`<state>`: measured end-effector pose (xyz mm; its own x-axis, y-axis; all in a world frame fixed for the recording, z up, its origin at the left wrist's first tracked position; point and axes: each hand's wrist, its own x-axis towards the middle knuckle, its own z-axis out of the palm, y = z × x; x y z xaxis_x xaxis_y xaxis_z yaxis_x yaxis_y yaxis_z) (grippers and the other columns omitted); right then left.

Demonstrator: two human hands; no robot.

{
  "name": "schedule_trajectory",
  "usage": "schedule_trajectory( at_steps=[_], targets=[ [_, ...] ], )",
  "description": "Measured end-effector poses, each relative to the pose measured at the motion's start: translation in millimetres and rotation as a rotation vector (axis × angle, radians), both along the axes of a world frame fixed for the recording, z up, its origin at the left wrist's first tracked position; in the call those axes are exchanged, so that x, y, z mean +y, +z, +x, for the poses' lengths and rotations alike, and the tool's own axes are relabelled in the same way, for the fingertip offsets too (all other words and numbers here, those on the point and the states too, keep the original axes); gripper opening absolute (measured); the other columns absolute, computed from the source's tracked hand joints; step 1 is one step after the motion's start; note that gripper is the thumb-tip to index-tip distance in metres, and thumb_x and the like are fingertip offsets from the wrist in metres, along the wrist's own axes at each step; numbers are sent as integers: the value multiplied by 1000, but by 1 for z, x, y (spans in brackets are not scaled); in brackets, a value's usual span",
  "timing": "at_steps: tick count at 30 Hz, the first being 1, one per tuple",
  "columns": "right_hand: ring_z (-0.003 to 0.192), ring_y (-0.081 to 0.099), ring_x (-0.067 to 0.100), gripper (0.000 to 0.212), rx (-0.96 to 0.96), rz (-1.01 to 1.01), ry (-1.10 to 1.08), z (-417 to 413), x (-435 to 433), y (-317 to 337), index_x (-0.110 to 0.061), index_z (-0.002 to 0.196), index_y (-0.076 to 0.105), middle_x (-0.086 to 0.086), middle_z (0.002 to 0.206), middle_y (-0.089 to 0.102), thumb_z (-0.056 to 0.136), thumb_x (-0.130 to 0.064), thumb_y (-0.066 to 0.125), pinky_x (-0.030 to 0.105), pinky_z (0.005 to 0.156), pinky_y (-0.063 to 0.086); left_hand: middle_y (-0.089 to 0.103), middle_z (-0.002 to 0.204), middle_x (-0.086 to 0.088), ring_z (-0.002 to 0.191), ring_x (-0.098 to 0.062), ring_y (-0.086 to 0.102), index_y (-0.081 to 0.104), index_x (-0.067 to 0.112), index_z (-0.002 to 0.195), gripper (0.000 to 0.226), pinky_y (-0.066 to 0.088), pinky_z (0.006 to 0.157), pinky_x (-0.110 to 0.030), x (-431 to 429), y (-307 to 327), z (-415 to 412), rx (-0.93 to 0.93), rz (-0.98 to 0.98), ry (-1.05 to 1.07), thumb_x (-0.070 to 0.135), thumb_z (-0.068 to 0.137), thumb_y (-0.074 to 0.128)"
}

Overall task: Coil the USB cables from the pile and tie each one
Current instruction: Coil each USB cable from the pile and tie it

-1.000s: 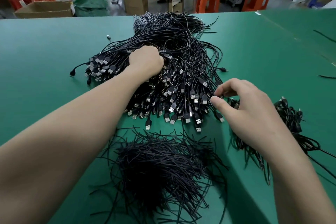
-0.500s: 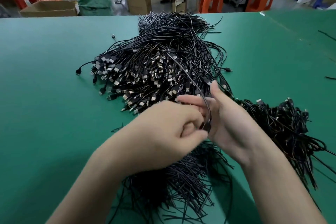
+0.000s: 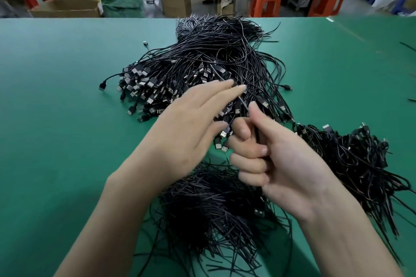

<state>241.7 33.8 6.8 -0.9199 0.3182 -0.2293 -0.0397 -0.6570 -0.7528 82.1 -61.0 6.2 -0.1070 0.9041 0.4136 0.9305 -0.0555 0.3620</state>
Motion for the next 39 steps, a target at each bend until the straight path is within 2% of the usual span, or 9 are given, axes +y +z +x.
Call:
schedule_trajectory(
  at_steps=[5, 8, 11, 17, 20, 27, 30, 34, 39],
  targets=[
    [49, 19, 13, 47, -72, 349, 132, 2, -6, 1, -21, 68, 51, -6, 57, 25, 103, -51, 42, 28, 46, 13, 64, 99, 0, 93, -20, 61, 71, 9, 101, 27, 49, 86, -41, 5, -6, -7, -50, 116, -59, 19, 108, 48],
    [49, 25, 16, 54, -127, 567, 151, 7, -1, 1, -20, 62, 51, -4, 55, 32, 105, -51, 42, 25, 49, 23, 58, 91, 5, 86, -12, 57, 70, 12, 91, 22, 44, 78, -25, -6, 1, -18, -106, 299, 25, 21, 106, 56],
    [47, 24, 14, 51, -6, 488, 255, 11, 0, 3, -18, 62, 51, -5, 54, 30, 105, -45, 42, 23, 47, 23, 58, 88, 6, 83, -10, 56, 72, 13, 91, 18, 40, 76, -20, -9, 3, -19, -121, 338, 40, 19, 104, 60],
    [44, 17, 6, 40, 376, 199, 32, 10, 1, 14, -19, 75, 67, -8, 56, 17, 99, -39, 42, 18, 40, 18, 52, 75, 18, 70, -5, 52, 57, 39, 88, 23, 41, 67, -24, -5, -3, 15, -294, 26, -189, 28, 107, 48],
    [45, 23, 3, 38, 462, 252, -224, 10, 4, 17, -20, 86, 70, -11, 57, 26, 101, -38, 41, 16, 41, 26, 60, 81, 16, 75, -7, 57, 66, 33, 101, 28, 46, 73, -30, 0, -5, 32, -149, -225, -208, 40, 106, 39],
    [77, 68, 11, 31, -76, 1436, -691, 17, 14, 3, -25, 102, 71, -8, 77, 68, 111, -25, 41, 22, 71, 52, 64, 78, 19, 77, -1, 60, 72, 31, 92, 31, 52, 72, -28, -15, 18, 34, -13, -100, -159, 48, 102, 48],
    [52, 48, 6, 50, -132, 1263, -308, 14, 10, -1, -29, 83, 72, -11, 56, 52, 108, -49, 34, 17, 53, 36, 52, 71, 21, 67, 0, 51, 74, 25, 83, 22, 36, 66, -13, -21, 26, 14, -38, 220, -96, 36, 99, 64],
    [51, 28, 12, 57, 118, 606, 299, 7, -7, 3, -16, 93, 75, -6, 56, 34, 103, -50, 31, 21, 50, 26, 61, 75, 11, 70, -11, 55, 77, 16, 86, 21, 38, 67, -16, -14, 10, 4, -271, 313, -88, 26, 100, 64],
    [49, 39, 5, 34, 427, 233, 285, 6, -8, 4, -6, 102, 70, -5, 58, 40, 103, -21, 40, 17, 46, 32, 71, 95, 17, 92, -4, 68, 76, 17, 107, 26, 51, 84, -21, -3, -7, 19, -548, 156, -209, 14, 109, 50]
  ],
)
